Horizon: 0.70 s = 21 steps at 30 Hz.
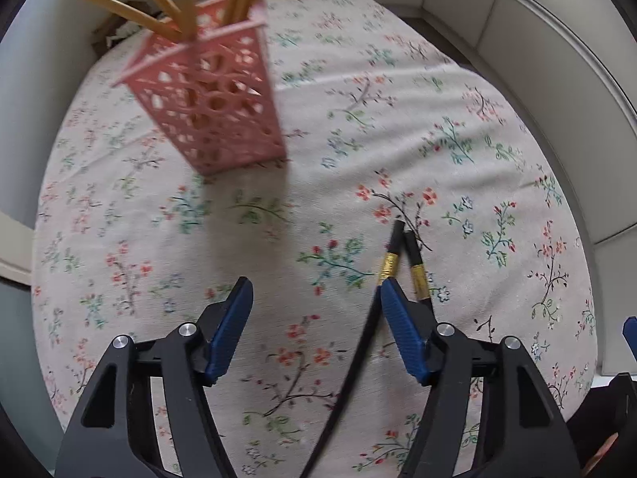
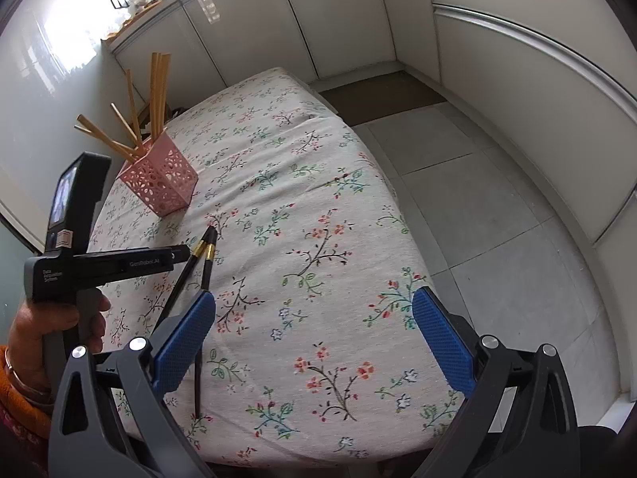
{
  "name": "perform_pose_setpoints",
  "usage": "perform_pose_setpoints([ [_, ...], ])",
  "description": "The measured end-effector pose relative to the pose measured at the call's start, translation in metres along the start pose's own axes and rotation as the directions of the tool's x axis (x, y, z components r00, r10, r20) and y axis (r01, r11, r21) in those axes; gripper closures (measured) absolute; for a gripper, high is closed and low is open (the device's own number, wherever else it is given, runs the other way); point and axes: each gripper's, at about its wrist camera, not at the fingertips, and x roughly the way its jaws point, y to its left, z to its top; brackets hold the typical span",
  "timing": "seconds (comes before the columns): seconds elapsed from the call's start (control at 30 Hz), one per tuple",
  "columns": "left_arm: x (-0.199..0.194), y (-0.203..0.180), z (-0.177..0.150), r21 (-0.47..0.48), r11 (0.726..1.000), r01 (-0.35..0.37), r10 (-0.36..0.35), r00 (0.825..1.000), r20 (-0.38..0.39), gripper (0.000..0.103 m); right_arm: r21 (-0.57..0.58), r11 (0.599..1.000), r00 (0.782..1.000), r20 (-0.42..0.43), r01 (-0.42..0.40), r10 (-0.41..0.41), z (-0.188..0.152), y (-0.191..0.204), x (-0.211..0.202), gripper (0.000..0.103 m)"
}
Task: Organize utensils
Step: 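Grasp a black chopstick with the left tool while the right tool grasps the other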
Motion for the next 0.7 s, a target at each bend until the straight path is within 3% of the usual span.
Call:
perform_pose_setpoints([
  [0.2, 0.01, -0.016, 0.003, 0.056, 0.998, 0.002, -0.001, 1.0, -0.022, 0.042, 0.035, 0.999, 1.0, -0.022, -0.013, 0.013, 0.001, -0.009, 0.005, 0.007],
  [0.27, 0.01, -0.021, 0.007, 0.076, 0.997, 0.012, -0.011, 1.0, -0.015, 0.05, 0.032, 0.999, 1.0, -0.028, -0.013, 0.014, 0.001, -0.009, 0.006, 0.007],
  [0.33, 0.011, -0.024, 0.011, 0.082, 0.996, 0.046, -0.045, 0.999, -0.019, 0.069, 0.026, 1.0, 0.999, -0.036, -0.01, 0.011, 0.001, -0.007, 0.007, 0.007],
  [0.4, 0.012, -0.023, 0.012, 0.073, 0.994, 0.081, -0.079, 0.997, -0.025, 0.073, 0.014, 1.0, 0.999, -0.046, -0.012, 0.013, 0.001, -0.002, 0.009, 0.007],
  [0.47, 0.011, -0.017, 0.009, 0.051, 0.994, 0.092, -0.091, 0.996, -0.019, 0.084, -0.014, 1.0, 0.999, -0.047, -0.005, 0.004, 0.004, 0.005, 0.01, 0.007],
  [0.5, 0.01, -0.009, 0.007, 0.021, 0.994, 0.103, -0.103, 0.995, -0.016, 0.095, -0.03, 1.0, 0.999, -0.049, 0.004, -0.006, 0.004, 0.009, 0.012, 0.007],
  [0.7, 0.0, 0.046, -0.021, -0.122, 0.969, 0.213, -0.213, 0.977, 0.012, 0.097, -0.142, 0.99, 0.991, -0.134, 0.011, -0.03, 0.022, 0.053, 0.045, 0.007],
])
